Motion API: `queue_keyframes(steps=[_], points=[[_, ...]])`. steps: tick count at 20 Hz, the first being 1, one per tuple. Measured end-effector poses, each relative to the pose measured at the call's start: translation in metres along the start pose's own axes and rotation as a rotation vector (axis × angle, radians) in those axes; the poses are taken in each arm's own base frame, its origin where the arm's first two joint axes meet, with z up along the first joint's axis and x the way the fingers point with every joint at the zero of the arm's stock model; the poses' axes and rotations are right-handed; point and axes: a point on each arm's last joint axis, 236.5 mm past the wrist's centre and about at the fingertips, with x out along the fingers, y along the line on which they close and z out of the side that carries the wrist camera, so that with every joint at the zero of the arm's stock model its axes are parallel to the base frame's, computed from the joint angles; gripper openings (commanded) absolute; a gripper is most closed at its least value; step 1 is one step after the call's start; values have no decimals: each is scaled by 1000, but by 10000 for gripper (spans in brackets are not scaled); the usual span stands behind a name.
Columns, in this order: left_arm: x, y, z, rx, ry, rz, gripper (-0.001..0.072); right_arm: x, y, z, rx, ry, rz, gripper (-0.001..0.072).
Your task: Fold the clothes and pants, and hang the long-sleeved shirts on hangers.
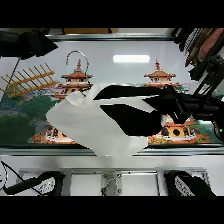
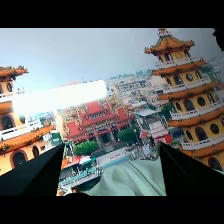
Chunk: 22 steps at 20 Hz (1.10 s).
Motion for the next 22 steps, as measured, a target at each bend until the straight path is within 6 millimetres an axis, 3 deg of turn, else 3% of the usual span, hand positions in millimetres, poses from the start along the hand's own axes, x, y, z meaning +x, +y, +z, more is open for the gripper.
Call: queue_keyframes(steps=[3,4,5,6,11,15,22], points=[[7,-3,-2,-6,16,-10,617,-1,-4,4,-11,-12,-31,11],[7,-4,1,-9,4,-11,453,-2,-8,8,-24,-23,-56,12],[6,-5,4,-9,-7,-11,179,-5,-12,13,-41,-33,-88,12],[5,-6,6,-6,-20,-10,10,-9,-17,18,-65,-45,-125,12],[-3,-13,13,4,-59,-10,15,-54,-38,58,-187,-135,-336,11],[-2,-21,13,15,-58,-22,15,-113,-46,101,-314,-243,-560,12],[7,-46,6,65,-35,-63,15,-222,-28,167,-582,-404,-1040,11]])
